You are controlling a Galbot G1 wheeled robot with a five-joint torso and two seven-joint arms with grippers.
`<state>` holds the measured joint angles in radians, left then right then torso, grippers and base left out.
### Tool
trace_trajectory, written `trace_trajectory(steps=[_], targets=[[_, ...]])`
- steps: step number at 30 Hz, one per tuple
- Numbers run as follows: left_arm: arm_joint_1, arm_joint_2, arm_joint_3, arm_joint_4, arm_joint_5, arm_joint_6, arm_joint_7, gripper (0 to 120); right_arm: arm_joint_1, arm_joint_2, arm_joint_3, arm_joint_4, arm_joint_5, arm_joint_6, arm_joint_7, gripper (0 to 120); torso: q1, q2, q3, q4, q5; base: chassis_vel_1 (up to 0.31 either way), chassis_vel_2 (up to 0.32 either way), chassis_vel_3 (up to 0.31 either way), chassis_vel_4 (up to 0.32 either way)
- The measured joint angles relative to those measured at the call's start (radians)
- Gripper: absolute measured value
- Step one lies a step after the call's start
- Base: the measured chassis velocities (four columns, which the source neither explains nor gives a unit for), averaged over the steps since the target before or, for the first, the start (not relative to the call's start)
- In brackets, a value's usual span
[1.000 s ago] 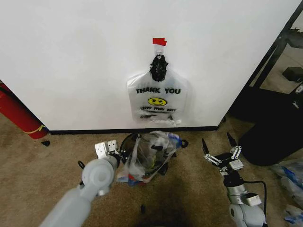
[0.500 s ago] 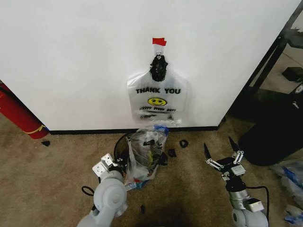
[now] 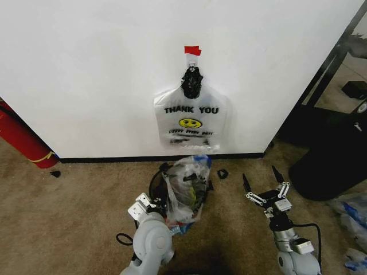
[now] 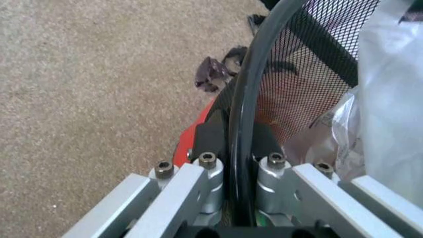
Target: Pick up the garbage bag from the wall and place it over the trash bin.
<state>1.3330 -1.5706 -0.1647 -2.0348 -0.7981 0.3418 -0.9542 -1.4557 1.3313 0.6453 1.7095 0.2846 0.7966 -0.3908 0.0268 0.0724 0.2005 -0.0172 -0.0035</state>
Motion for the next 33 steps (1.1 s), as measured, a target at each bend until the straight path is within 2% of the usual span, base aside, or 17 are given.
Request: trace_trajectory(steps=[3,7,8,11,15,16,17,20,21,22,23,25,27,29,31,33], targets=[[0.004,-0.004,0.009,-0.004,0.016,-0.001,0.008,4,0.000,-0.006,0.003,-0.006,0.005,0.005,0.000,100,0.000,0.000,0.000,-0.0001,-0.0001,0.000,0.000,0.000,0.000],[0.023,0.004,0.025,-0.034,0.075,-0.006,0.037,22,0.004,-0.015,0.005,-0.021,0.009,0.015,0.000,100,0.000,0.000,0.000,-0.0001,-0.0004,0.000,0.000,0.000,0.000],[0.023,0.004,0.025,-0.034,0.075,-0.006,0.037,22,0.004,-0.015,0.005,-0.021,0.009,0.015,0.000,100,0.000,0.000,0.000,-0.0001,-0.0004,0.000,0.000,0.000,0.000],[0.039,0.044,0.030,-0.068,0.125,-0.007,0.083,32,0.009,-0.020,0.004,-0.032,0.010,0.021,0.000,100,0.000,0.000,0.000,0.0000,-0.0003,0.000,0.000,0.000,0.000],[0.059,0.126,0.027,-0.123,0.163,-0.023,0.162,51,0.018,-0.023,0.001,-0.050,0.013,0.026,-0.008,100,0.000,0.000,0.000,0.0000,-0.0007,0.000,0.000,0.000,0.000],[0.059,0.126,0.027,-0.123,0.163,-0.023,0.162,51,0.018,-0.023,0.001,-0.050,0.013,0.026,-0.008,100,0.000,0.000,0.000,0.0000,-0.0007,0.000,0.000,0.000,0.000],[0.064,0.152,0.023,-0.137,0.178,-0.043,0.208,54,0.020,-0.026,0.001,-0.053,0.016,0.026,-0.013,100,0.000,0.000,0.000,0.0000,-0.0006,0.000,0.000,0.000,0.000],[0.072,0.264,0.013,-0.178,0.232,-0.095,0.442,67,0.020,-0.033,0.000,-0.056,0.022,0.019,-0.030,100,0.000,0.000,0.000,0.0001,-0.0006,0.000,0.000,0.000,0.000],[0.068,0.315,0.016,-0.189,0.257,-0.101,0.544,73,0.018,-0.036,0.000,-0.055,0.024,0.009,-0.037,100,0.000,0.000,0.000,0.0003,-0.0009,0.000,0.000,0.000,0.000],[0.060,0.359,0.023,-0.195,0.267,-0.094,0.604,75,0.017,-0.037,0.001,-0.052,0.024,0.000,-0.039,100,0.000,0.000,0.000,0.0000,-0.0007,0.000,0.000,0.000,0.000],[0.060,0.359,0.023,-0.195,0.267,-0.094,0.604,75,0.017,-0.037,0.001,-0.052,0.024,0.000,-0.039,100,0.000,0.000,0.000,0.0000,-0.0007,0.000,0.000,0.000,0.000],[0.028,0.462,0.056,-0.200,0.258,-0.045,0.686,84,0.014,-0.038,0.002,-0.045,0.022,-0.010,-0.043,100,0.000,0.000,0.000,-0.0002,-0.0005,0.000,0.000,0.000,0.000],[-0.017,0.541,0.091,-0.189,0.205,0.017,0.707,93,0.012,-0.034,0.003,-0.040,0.014,-0.016,-0.043,100,0.000,0.000,0.000,-0.0002,-0.0007,0.000,0.000,0.000,0.000],[-0.034,0.561,0.103,-0.180,0.190,0.034,0.707,94,0.011,-0.033,0.003,-0.039,0.012,-0.017,-0.043,100,0.000,0.000,0.000,-0.0001,-0.0004,0.000,0.000,0.000,0.000],[-0.111,0.607,0.152,-0.125,0.159,0.077,0.692,100,0.005,-0.028,0.004,-0.033,0.000,-0.021,-0.042,100,0.000,0.000,0.000,0.0000,-0.0007,0.000,0.000,0.000,0.000],[-0.183,0.624,0.186,-0.071,0.139,0.106,0.663,98,0.001,-0.025,0.005,-0.030,-0.007,-0.022,-0.041,100,0.000,0.000,0.000,-0.0002,-0.0007,0.000,0.000,0.000,0.000]])
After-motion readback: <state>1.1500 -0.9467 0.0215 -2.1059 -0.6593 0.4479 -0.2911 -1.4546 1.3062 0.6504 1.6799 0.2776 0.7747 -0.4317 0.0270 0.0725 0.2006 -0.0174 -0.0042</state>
